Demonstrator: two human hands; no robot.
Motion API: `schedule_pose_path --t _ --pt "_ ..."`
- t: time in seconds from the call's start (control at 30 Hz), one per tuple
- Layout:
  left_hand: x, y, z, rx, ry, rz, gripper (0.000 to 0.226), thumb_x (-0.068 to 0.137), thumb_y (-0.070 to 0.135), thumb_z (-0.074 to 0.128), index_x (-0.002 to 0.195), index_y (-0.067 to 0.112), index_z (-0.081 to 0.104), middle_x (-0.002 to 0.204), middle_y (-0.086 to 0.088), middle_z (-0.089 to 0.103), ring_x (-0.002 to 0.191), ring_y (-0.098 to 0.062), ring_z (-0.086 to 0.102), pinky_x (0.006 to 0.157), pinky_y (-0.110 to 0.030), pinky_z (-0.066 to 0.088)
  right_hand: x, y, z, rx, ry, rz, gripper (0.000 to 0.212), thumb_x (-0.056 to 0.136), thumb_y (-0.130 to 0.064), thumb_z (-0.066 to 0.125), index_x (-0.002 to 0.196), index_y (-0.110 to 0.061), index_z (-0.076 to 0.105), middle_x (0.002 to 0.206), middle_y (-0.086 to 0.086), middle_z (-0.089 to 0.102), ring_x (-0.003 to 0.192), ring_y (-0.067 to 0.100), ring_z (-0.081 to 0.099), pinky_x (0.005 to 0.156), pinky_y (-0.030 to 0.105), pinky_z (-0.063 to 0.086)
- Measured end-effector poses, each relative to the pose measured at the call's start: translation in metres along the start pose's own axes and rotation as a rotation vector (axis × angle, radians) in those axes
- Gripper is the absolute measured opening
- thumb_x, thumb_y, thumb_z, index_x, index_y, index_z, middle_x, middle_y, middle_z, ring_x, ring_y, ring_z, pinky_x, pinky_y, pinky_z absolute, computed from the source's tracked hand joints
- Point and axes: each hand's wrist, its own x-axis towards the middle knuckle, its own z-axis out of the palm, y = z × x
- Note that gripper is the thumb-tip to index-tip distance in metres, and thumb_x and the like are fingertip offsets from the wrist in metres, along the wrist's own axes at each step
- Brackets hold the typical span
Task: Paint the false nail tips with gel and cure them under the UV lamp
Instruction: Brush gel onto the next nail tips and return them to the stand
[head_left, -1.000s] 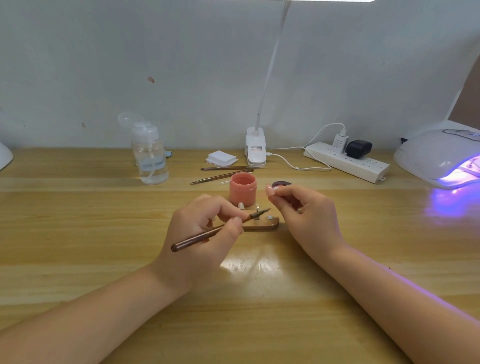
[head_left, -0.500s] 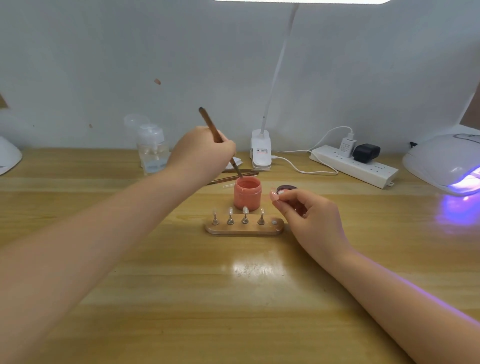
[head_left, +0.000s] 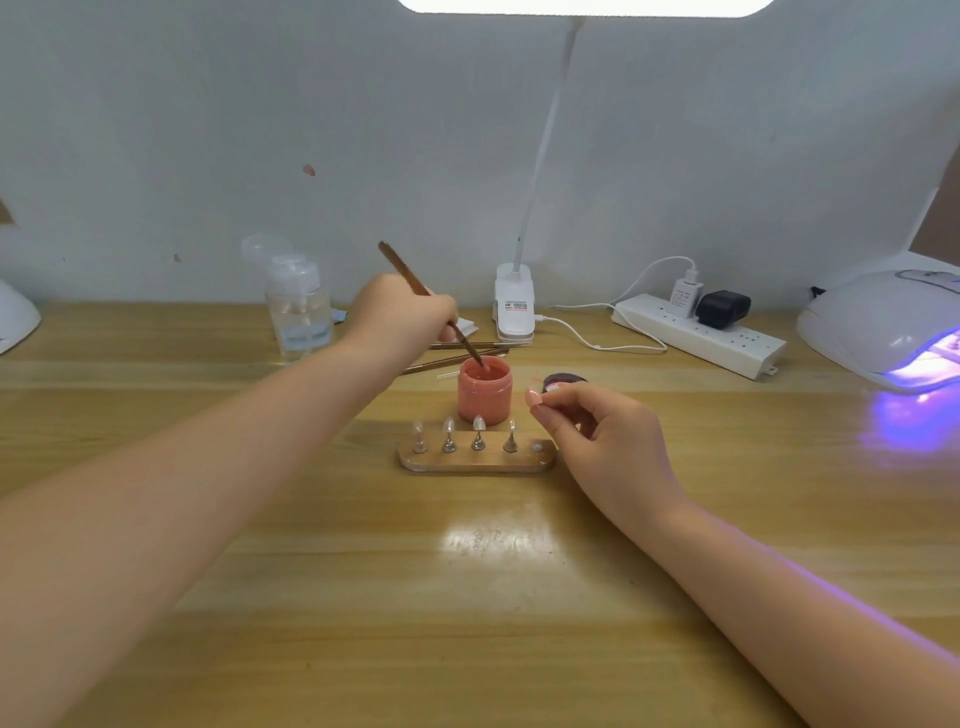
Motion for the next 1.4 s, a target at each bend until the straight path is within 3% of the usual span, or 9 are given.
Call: schedule_pose_path --t 0.1,0.23,0.63,0.73,0.87,0.97,1.07,1.2,1.4 --pt "0.0 -0.007 -0.01 -0.152 0.042 -0.123 0.011 0.082 0.017 0.064 0.075 0.009 0.068 0.048 0.009 0.064 0.053 -0.009 0.041 0.051 -0.026 0.03 0.0 -0.001 -0.001 -0.017 -0.002 -0.004 0.003 0.084 -0.015 0.074 0.087 -0.015 0.076 0.069 -0.025 0.058 0.066 -0.008 0.056 0.062 0.004 0.036" --pt "-0.004 -0.019 -0.019 -0.216 0.05 -0.26 0.014 0.081 0.018 0.063 0.089 0.007 0.07 0.048 0.008 0.062 0.055 -0.013 0.032 0.044 -0.023 0.024 -0.001 -0.002 -0.001 -0.029 0.006 -0.012 0.003 0.084 -0.014 0.074 0.087 -0.015 0.076 0.069 -0.026 0.058 0.066 -0.01 0.055 0.062 0.003 0.036" --pt "-0.013 -0.035 -0.021 -0.371 0.108 -0.245 0.01 0.086 0.017 0.064 0.08 0.011 0.069 0.059 0.005 0.068 0.046 -0.006 0.049 0.04 -0.017 0.034 -0.001 0.0 -0.001 -0.016 0.004 0.009 0.004 0.084 -0.017 0.074 0.087 -0.02 0.075 0.071 -0.025 0.061 0.067 -0.008 0.057 0.062 0.003 0.037" --pt "-0.017 -0.039 -0.025 -0.484 0.172 -0.147 0.008 0.087 0.014 0.065 0.081 0.01 0.068 0.06 0.003 0.069 0.045 -0.004 0.056 0.041 -0.016 0.042 -0.001 -0.001 -0.002 -0.013 0.011 0.002 0.006 0.084 -0.017 0.074 0.088 -0.021 0.075 0.072 -0.025 0.062 0.068 -0.008 0.057 0.062 0.004 0.038" --pt "-0.045 -0.032 -0.024 -0.594 0.061 0.11 0.007 0.086 0.013 0.07 0.08 0.015 0.074 0.07 -0.005 0.073 0.061 -0.015 0.068 0.053 -0.021 0.053 -0.002 -0.004 -0.003 -0.013 0.009 -0.003 0.006 0.085 -0.016 0.073 0.09 -0.019 0.075 0.074 -0.024 0.062 0.069 -0.008 0.057 0.062 0.004 0.038" --pt "-0.077 -0.028 -0.018 -0.481 -0.028 0.358 0.009 0.082 0.015 0.071 0.079 0.022 0.075 0.073 -0.003 0.074 0.064 -0.016 0.07 0.057 -0.023 0.055 -0.001 -0.005 -0.004 -0.004 0.002 0.014 0.007 0.086 -0.018 0.072 0.092 -0.02 0.074 0.077 -0.023 0.063 0.071 -0.007 0.058 0.063 0.005 0.039" --pt "-0.103 -0.028 -0.009 -0.336 -0.062 0.545 0.014 0.084 0.014 0.066 0.084 0.027 0.068 0.076 0.011 0.073 0.067 -0.005 0.07 0.058 -0.016 0.053 -0.001 -0.005 -0.005 -0.006 -0.015 0.038 0.009 0.086 -0.02 0.072 0.095 -0.021 0.074 0.081 -0.019 0.067 0.076 -0.002 0.061 0.065 0.01 0.044" --pt "-0.116 -0.036 -0.002 -0.26 -0.054 0.62 0.024 0.086 0.012 0.064 0.102 0.03 0.064 0.088 0.02 0.071 0.078 -0.002 0.069 0.065 -0.011 0.051 -0.003 -0.004 -0.004 -0.005 -0.006 0.044 0.009 0.086 -0.021 0.073 0.094 -0.019 0.075 0.084 -0.013 0.07 0.076 0.003 0.063 0.066 0.011 0.045" --pt "-0.119 -0.044 0.002 -0.098 0.014 0.732 0.017 0.084 0.011 0.066 0.1 0.015 0.071 0.09 0.013 0.07 0.082 -0.003 0.067 0.071 -0.011 0.048 -0.004 -0.005 -0.005 -0.011 0.02 0.005 0.006 0.085 -0.018 0.074 0.091 -0.019 0.074 0.082 -0.015 0.069 0.076 0.001 0.061 0.066 0.008 0.042"
